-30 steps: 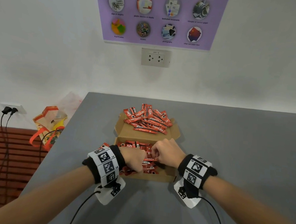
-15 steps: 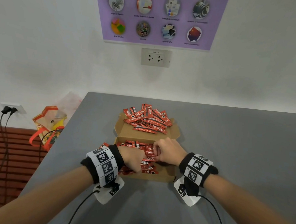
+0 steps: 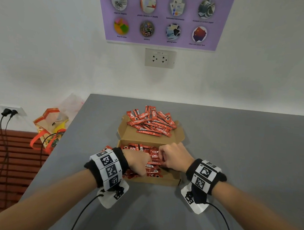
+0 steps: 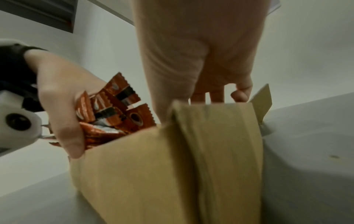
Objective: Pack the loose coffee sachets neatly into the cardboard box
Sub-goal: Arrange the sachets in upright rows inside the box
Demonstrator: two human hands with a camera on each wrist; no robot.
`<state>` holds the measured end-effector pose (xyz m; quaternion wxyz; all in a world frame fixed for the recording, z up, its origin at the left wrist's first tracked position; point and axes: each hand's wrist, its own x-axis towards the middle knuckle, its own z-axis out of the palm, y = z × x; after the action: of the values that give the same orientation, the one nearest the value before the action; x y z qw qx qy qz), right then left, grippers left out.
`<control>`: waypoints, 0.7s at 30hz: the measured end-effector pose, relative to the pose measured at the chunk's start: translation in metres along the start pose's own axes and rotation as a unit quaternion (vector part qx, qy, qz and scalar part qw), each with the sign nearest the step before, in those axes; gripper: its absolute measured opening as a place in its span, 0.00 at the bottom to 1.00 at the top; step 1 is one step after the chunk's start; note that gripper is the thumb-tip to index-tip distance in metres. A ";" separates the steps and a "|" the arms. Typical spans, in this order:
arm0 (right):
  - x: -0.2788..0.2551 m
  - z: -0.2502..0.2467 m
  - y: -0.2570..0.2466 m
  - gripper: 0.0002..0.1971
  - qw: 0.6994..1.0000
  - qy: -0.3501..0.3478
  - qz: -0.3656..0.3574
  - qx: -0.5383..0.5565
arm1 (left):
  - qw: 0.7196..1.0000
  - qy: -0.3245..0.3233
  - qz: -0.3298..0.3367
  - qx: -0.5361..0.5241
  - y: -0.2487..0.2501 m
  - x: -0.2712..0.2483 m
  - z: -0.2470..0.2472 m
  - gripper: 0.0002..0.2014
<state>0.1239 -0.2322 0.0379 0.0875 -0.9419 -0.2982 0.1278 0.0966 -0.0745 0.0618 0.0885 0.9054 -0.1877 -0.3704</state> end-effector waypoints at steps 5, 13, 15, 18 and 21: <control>0.001 -0.004 0.002 0.10 1.000 -0.001 -0.005 0.005 | 1.000 0.011 0.004 -0.010 -0.003 -0.004 -0.005 0.20; -0.001 -0.012 0.017 0.02 0.975 0.128 0.067 0.167 | 0.926 0.316 0.031 -0.202 -0.019 -0.014 -0.036 0.12; 0.000 -0.011 0.010 0.03 0.975 0.112 0.051 0.184 | 0.888 0.401 0.035 -0.223 -0.016 -0.012 -0.035 0.15; 0.001 -0.004 -0.007 0.07 0.980 0.091 0.025 0.173 | 0.869 0.440 0.032 -0.226 -0.014 -0.007 -0.033 0.19; 0.009 0.003 -0.019 0.11 0.983 0.100 0.029 0.152 | 0.863 0.448 0.030 -0.233 -0.019 -0.002 -0.031 0.16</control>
<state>0.1204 -0.2112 0.0379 0.2553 -0.9338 -0.2380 0.0792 0.1224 -0.0553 0.0793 0.3819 0.9209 -0.0632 0.0447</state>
